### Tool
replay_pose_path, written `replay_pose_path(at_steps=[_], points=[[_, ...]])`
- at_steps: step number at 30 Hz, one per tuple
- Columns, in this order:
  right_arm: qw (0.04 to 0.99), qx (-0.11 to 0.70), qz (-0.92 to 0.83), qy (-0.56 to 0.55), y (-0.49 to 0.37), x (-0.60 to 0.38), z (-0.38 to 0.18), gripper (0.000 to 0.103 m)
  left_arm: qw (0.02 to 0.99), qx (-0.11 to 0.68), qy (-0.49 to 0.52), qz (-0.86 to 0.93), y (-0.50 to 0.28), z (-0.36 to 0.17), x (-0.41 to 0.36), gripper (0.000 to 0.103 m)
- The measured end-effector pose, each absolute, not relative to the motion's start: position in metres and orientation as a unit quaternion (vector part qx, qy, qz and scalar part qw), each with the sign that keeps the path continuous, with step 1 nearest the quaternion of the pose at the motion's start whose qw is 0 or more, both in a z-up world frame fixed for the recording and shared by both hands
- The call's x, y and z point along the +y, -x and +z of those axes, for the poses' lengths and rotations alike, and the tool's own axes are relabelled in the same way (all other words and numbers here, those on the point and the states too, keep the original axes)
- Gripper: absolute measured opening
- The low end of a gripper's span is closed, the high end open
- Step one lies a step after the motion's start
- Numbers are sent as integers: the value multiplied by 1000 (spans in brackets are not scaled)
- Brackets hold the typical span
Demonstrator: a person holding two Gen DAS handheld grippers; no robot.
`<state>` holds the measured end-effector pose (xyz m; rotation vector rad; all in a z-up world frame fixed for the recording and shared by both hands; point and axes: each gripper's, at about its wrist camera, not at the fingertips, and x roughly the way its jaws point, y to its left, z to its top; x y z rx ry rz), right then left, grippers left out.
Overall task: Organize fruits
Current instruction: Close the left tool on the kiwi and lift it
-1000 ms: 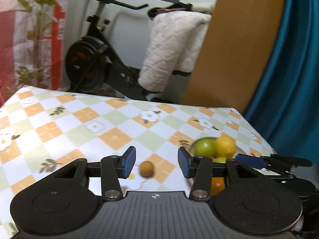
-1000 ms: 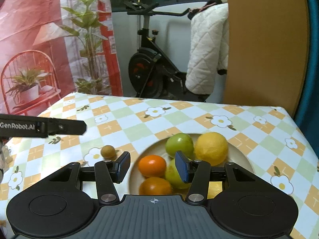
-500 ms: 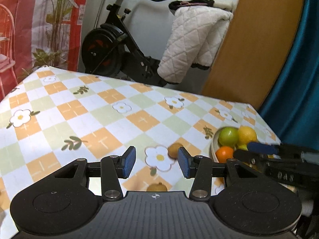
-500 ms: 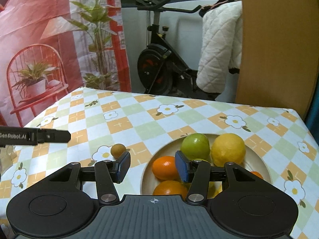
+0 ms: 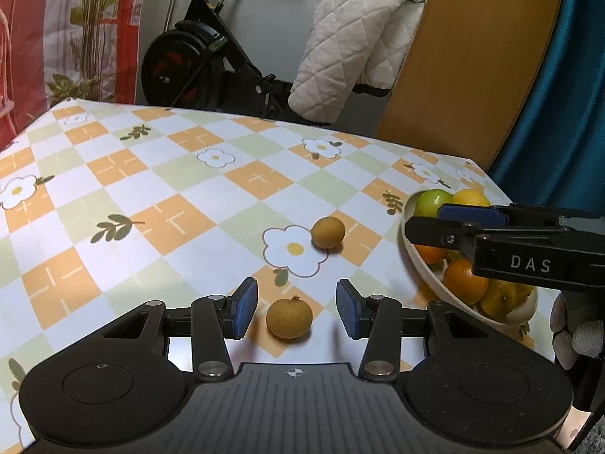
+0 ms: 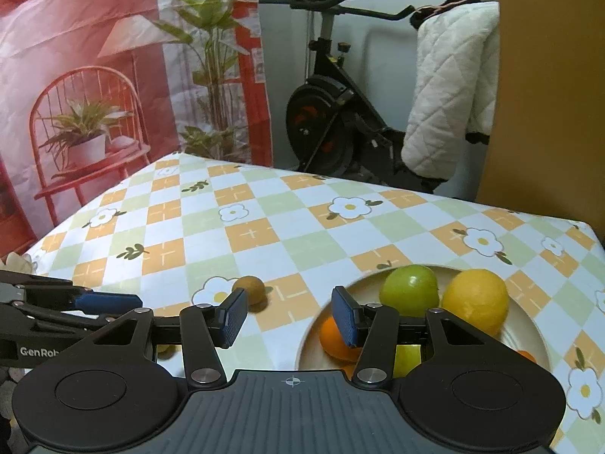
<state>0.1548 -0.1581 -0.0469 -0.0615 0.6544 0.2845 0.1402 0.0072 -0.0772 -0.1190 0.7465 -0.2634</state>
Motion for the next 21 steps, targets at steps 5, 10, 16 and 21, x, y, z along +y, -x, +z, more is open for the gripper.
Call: replay_pose_path(at_steps=[5, 10, 16, 21], points=[[932, 328, 152, 38, -169, -146, -55, 46, 918, 371, 59, -127, -143, -85, 6, 48], [926, 333, 171, 52, -182, -131, -63, 46, 918, 371, 53, -131, -144, -88, 4, 38], [921, 338, 182, 68, -194, -118, -73, 46, 919, 368, 62, -130, -146, -90, 8, 30], [917, 349, 182, 70, -205, -114, -85, 43, 921, 364, 71, -119, -148, -90, 12, 30]])
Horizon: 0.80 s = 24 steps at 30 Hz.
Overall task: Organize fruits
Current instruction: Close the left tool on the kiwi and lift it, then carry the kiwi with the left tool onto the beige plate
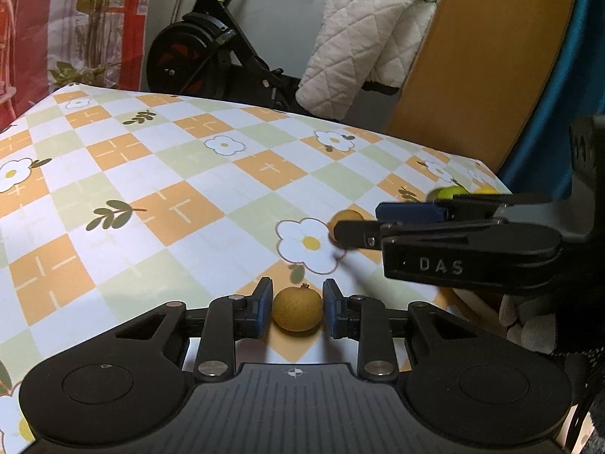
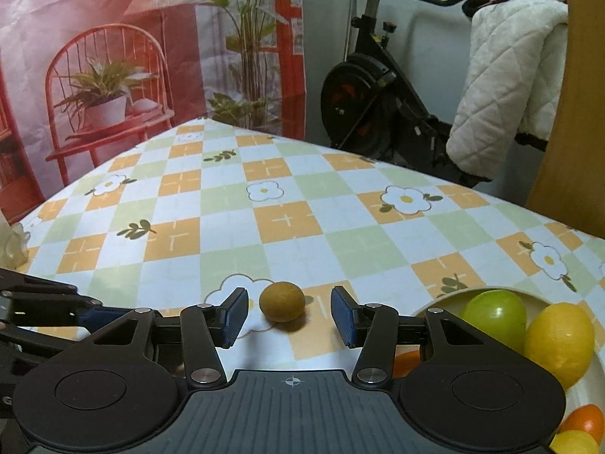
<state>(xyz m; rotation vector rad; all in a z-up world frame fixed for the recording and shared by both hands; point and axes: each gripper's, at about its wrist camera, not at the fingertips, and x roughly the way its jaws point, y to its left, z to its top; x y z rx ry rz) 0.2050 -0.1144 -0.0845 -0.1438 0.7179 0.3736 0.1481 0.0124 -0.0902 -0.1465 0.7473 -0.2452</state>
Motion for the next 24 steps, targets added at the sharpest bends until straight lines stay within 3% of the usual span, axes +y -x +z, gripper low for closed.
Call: replay_pose_path(at_steps=[6, 13, 24], points=[[913, 351, 190, 81, -212, -107, -92, 40, 924, 359, 82, -103, -152, -89, 19, 30], [914, 351, 188, 81, -212, -107, -93, 27, 925, 357, 86, -99, -152, -89, 21, 30], [918, 354, 177, 27, -198, -124, -86, 27, 923, 360, 90, -98, -148, -88, 20, 30]])
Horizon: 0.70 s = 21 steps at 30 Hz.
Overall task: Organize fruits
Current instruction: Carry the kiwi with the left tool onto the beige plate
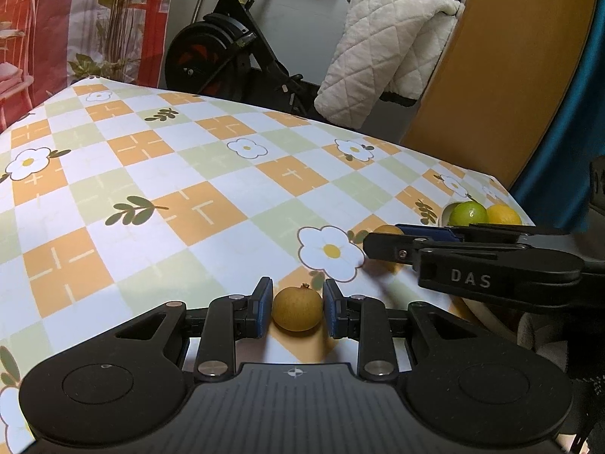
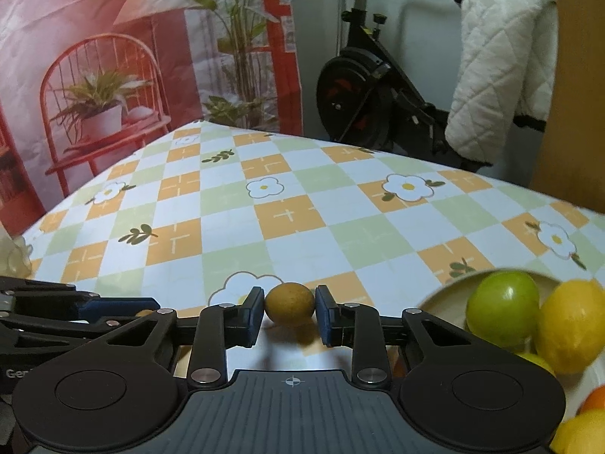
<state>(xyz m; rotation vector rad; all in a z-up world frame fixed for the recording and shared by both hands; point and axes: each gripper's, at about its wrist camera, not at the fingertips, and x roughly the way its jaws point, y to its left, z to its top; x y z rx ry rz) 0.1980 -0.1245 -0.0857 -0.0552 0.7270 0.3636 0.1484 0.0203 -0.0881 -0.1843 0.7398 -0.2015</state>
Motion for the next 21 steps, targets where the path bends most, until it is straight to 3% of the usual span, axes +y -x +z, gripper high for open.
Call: replay_pose_path(at_steps=[21], points=[[943, 298, 145, 1, -154, -162, -46, 27, 928, 344, 67, -124, -145, -63, -6, 30]])
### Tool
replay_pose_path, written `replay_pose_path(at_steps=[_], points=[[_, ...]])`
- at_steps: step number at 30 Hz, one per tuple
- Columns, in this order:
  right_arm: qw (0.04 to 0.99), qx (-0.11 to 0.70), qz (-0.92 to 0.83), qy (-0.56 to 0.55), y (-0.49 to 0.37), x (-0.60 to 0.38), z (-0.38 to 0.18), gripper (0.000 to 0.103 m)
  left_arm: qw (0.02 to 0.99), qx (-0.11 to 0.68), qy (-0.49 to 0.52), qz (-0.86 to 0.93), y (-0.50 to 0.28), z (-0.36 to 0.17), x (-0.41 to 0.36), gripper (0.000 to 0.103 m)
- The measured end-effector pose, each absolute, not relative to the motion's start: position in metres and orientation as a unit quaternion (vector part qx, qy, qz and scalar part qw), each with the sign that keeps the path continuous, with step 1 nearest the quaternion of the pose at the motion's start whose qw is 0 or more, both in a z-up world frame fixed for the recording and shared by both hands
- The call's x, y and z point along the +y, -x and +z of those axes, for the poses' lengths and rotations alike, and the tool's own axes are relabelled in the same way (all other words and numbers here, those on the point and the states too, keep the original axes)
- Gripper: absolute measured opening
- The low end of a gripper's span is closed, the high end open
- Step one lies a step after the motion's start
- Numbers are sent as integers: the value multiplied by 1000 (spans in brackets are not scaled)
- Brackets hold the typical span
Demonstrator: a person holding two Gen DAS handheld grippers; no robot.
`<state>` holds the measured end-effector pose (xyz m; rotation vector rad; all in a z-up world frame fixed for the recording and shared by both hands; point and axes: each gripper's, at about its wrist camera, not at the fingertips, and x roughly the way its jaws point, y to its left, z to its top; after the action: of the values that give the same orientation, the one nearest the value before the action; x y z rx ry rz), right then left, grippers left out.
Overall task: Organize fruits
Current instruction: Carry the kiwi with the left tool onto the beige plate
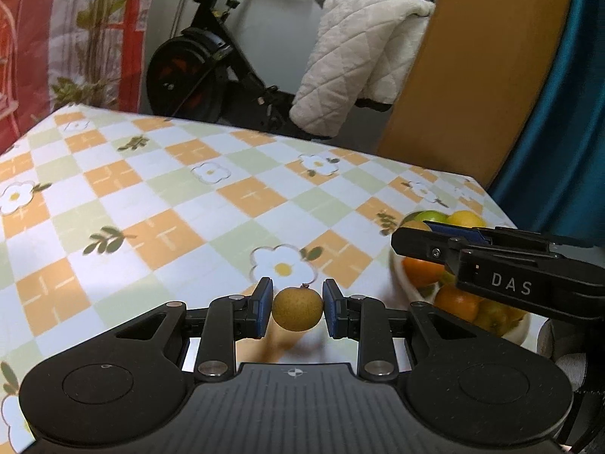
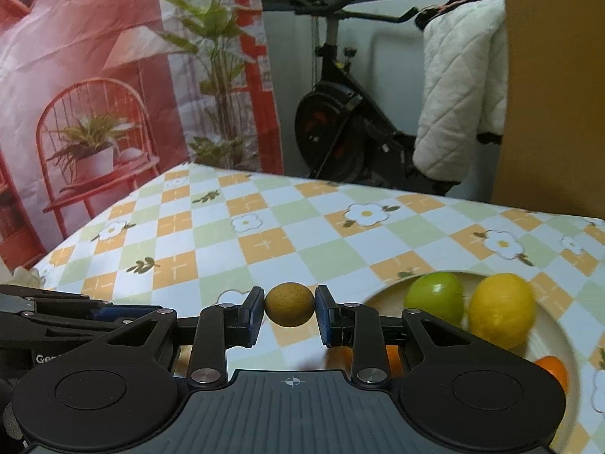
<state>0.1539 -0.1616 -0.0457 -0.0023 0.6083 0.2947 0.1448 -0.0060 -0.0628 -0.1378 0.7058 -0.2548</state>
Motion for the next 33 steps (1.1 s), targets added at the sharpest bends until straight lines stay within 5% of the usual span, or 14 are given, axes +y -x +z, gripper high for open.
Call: replay_pose_path(at_steps=[33], points=[[959, 281, 26, -43, -131, -284, -62, 27, 907, 353, 1, -230, -204, -63, -133, 30]])
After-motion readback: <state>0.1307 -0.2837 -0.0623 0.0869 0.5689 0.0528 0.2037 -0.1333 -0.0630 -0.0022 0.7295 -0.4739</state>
